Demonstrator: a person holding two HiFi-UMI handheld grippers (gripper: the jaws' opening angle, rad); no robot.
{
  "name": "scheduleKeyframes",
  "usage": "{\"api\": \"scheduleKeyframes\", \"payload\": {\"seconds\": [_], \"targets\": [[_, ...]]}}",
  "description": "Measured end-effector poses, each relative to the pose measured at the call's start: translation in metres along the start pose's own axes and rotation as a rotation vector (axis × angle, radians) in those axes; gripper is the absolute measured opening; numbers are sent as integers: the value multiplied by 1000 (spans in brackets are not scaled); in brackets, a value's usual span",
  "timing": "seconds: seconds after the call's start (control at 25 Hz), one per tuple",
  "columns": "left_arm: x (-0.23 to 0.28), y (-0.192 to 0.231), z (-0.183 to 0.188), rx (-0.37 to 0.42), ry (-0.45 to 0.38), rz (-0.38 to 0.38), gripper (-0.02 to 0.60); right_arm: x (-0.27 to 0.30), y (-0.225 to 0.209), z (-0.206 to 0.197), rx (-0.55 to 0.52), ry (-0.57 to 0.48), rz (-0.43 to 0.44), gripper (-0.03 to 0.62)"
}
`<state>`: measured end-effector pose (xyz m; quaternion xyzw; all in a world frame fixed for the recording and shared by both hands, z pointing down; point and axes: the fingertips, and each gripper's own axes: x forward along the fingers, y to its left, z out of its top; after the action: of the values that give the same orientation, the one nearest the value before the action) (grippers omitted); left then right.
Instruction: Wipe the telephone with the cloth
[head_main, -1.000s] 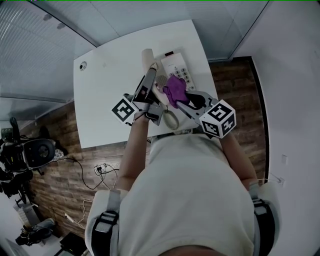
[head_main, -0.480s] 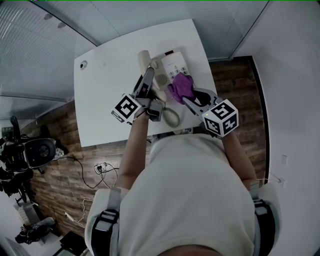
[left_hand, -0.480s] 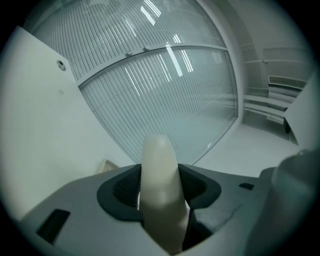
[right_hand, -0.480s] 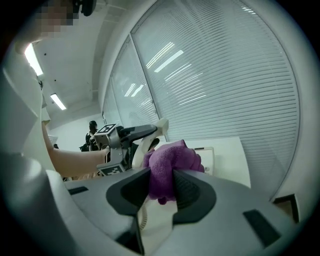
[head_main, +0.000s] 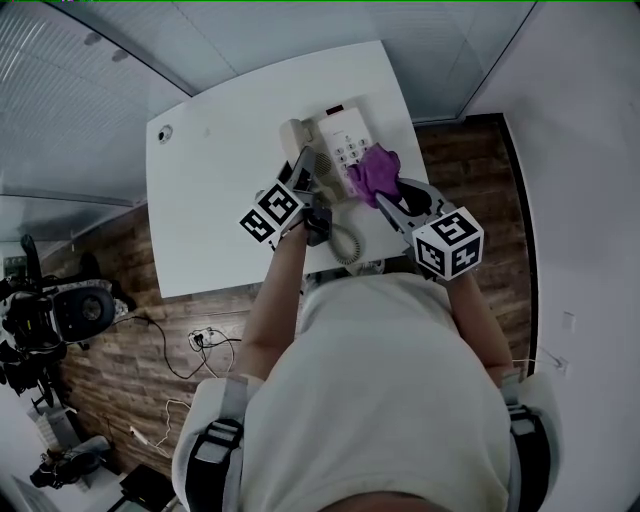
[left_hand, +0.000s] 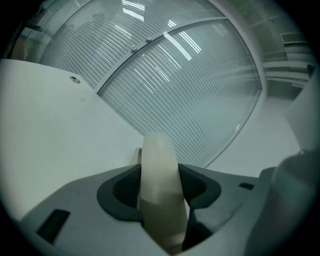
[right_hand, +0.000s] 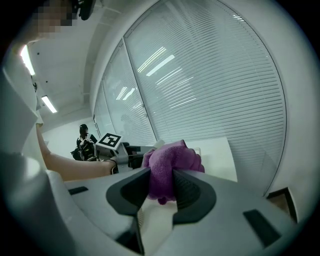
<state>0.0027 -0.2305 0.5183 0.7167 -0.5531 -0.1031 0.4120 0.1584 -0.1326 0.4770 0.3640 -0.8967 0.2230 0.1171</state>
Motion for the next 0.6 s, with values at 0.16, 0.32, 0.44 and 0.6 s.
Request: {"api": "scheduleKeyframes", "payload": {"seconds": [0.16,0.32,0.44,0.6], "targets": [[9,9,-7,16,17,55,232,-1,-1,-1,10,5,2,133],[15,17,-14,33,34,90,232,-2,-2,-3,15,2,4,133],[18,17,-17,56,42,100,232,-2,-5,-3,27,0,11,133],[23,14,-18,95,56,113,232,1,-9,0,40,-5,18,133]]}}
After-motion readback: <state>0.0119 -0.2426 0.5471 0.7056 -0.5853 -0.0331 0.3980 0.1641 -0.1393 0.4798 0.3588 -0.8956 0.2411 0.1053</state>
